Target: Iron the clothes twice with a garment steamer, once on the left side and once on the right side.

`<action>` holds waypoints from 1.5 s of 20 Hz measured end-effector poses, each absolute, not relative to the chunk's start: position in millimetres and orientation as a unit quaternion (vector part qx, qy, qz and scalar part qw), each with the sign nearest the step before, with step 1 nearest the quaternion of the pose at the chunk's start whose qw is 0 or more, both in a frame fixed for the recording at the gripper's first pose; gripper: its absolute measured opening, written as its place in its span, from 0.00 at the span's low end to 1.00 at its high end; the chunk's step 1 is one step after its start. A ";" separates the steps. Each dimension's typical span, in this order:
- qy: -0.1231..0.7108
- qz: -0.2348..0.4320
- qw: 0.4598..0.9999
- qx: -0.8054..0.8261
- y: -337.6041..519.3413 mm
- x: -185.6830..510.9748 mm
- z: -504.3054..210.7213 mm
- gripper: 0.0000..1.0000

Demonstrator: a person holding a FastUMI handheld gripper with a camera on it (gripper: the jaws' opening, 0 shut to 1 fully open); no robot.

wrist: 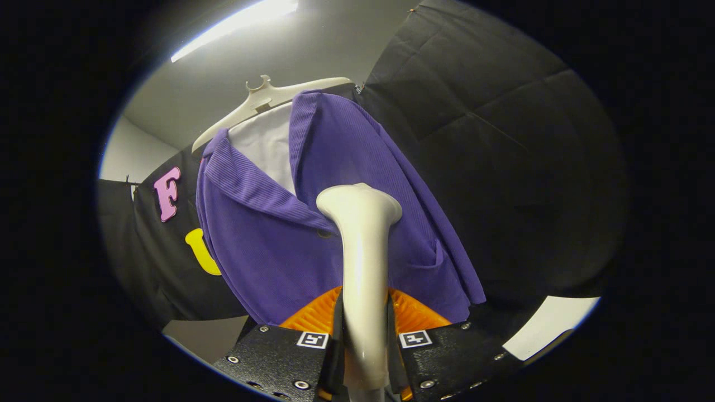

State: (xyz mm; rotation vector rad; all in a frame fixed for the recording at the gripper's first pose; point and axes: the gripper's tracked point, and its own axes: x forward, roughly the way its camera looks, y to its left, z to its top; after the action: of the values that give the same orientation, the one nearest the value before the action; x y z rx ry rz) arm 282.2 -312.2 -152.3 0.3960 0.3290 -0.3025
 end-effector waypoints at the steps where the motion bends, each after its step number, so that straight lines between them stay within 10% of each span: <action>1: 0.171 -0.154 0.953 0.199 -314.2 274.5 -165.2 0.31; 30: 0.384 -0.159 0.882 0.223 -206.4 77.1 -389.6 0.32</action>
State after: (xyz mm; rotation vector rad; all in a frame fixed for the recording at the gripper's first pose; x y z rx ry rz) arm 77.1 -206.4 -389.6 0.4636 0.7991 -0.3311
